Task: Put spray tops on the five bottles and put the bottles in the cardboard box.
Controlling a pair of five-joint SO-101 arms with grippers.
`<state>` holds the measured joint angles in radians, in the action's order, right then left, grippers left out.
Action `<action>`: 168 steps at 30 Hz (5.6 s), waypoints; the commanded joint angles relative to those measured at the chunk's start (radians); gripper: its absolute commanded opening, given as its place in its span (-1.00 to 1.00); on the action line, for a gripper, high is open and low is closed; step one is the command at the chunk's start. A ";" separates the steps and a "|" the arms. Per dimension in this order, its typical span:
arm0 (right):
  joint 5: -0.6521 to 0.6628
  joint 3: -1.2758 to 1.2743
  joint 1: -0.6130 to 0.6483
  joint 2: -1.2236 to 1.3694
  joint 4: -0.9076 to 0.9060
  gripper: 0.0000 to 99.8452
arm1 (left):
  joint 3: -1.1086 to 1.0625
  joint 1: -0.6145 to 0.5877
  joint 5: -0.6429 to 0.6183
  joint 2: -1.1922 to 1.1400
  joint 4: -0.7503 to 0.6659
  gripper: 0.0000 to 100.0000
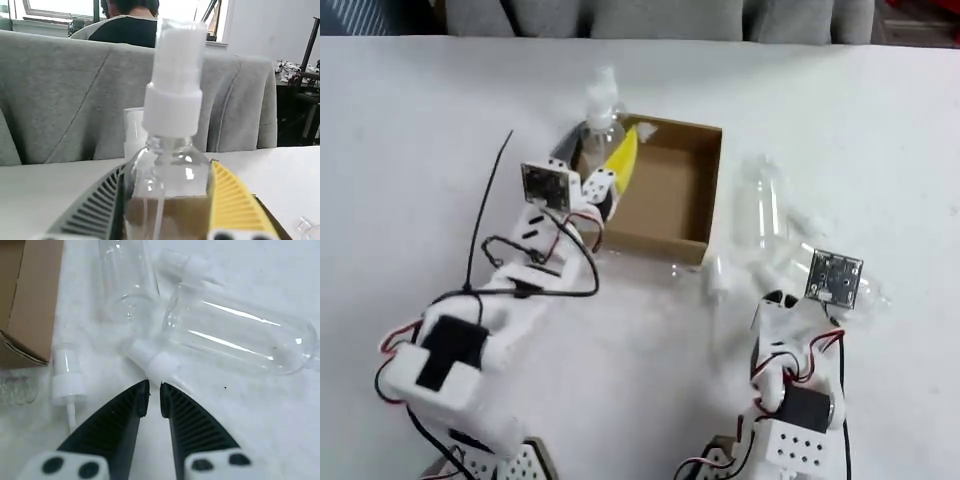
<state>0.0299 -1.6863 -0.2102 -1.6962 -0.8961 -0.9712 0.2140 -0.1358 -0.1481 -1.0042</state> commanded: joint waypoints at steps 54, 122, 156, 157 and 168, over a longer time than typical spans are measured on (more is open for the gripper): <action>0.012 -0.009 -0.015 -0.004 -0.005 -0.97 | 0.313 -0.022 0.095 -0.344 -0.069 -0.96; 0.012 -0.009 -0.019 -0.002 -0.005 -0.97 | 0.265 -0.036 0.091 -0.341 0.121 -0.31; 0.012 -0.009 -0.016 -0.002 -0.005 -0.97 | -0.203 -0.028 0.089 0.252 0.123 -0.32; 0.012 -0.009 -0.015 -0.002 -0.005 -0.97 | -0.226 -0.028 0.089 0.280 0.123 -0.32; 0.012 -0.009 -0.016 -0.002 -0.005 -0.97 | -0.468 -0.038 0.091 0.572 0.153 -0.32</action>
<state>0.0299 -1.6863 -0.2194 -1.6962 -0.8961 -1.3993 0.1834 -0.0499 0.3015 -0.8846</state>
